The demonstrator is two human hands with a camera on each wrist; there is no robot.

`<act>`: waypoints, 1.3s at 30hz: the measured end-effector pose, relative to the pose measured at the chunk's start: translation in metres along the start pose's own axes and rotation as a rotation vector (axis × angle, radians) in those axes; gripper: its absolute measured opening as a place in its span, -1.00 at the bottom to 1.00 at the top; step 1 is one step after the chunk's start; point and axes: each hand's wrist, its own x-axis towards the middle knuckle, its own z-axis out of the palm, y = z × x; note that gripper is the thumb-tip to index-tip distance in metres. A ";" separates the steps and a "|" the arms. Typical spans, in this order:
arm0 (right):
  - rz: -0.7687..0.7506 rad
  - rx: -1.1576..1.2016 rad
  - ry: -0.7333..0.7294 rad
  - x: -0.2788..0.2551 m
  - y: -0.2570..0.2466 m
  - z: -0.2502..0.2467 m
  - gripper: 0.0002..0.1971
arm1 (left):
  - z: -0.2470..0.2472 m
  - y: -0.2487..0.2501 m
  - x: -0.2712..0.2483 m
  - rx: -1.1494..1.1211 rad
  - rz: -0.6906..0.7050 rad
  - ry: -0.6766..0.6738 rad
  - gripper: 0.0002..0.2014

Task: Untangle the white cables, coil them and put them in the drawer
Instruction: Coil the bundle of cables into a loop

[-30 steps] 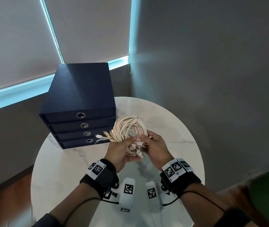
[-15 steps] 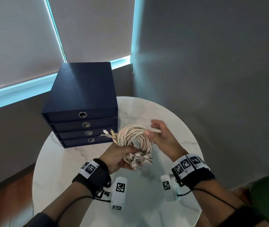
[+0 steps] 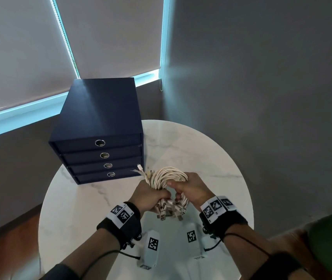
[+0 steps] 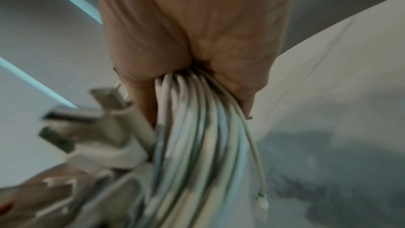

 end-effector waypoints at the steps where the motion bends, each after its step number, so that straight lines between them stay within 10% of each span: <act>1: -0.004 -0.070 -0.030 0.000 0.003 0.000 -0.86 | -0.003 -0.004 0.002 0.049 0.017 0.027 -0.79; 8: 0.051 -0.320 -0.276 -0.002 0.007 0.001 -0.85 | -0.007 -0.016 0.004 0.296 0.084 -0.091 -0.71; 25: -0.051 0.581 -0.093 -0.029 0.029 0.012 -0.34 | -0.004 -0.014 0.008 -0.154 0.081 0.273 -0.76; 30: -0.121 0.499 0.106 -0.033 0.019 0.034 -0.50 | 0.011 -0.014 0.004 -0.372 0.029 0.384 -0.74; 39: -0.032 0.469 0.116 -0.025 0.007 0.028 -0.82 | -0.009 0.003 0.008 0.160 0.179 0.407 -0.78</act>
